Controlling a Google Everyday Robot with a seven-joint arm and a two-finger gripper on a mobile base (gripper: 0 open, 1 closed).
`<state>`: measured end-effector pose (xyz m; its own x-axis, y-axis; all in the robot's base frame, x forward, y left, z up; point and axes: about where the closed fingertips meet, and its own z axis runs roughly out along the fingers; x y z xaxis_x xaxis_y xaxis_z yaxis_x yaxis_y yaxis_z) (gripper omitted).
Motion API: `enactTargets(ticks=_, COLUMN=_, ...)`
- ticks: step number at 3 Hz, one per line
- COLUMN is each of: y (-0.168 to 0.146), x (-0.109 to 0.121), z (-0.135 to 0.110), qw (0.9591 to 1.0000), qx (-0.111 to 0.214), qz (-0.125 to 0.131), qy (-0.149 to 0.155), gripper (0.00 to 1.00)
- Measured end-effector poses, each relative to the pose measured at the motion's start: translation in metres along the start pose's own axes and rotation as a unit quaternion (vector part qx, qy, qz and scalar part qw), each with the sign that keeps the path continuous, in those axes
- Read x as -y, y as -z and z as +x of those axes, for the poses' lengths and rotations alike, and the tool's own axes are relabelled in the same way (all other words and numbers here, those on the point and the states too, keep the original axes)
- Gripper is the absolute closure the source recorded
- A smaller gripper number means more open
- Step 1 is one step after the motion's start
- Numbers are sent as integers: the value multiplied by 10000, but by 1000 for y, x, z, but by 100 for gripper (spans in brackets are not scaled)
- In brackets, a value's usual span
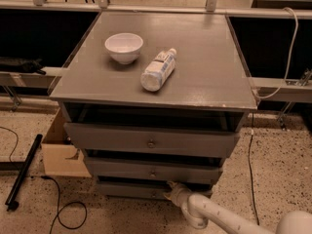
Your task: Open bottom drawer
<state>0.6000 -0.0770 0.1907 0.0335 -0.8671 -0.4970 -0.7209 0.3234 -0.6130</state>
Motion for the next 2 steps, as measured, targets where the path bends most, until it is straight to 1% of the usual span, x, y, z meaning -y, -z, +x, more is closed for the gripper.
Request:
enactTargets(ticks=1, y=9, x=-8, z=7, qw=9999, qx=-94, qz=-23, qy=-41, gripper=100)
enactTargets(ticks=2, y=23, x=-19, z=20, qw=9996, qx=-218, qz=-132, qy=-95, gripper=100)
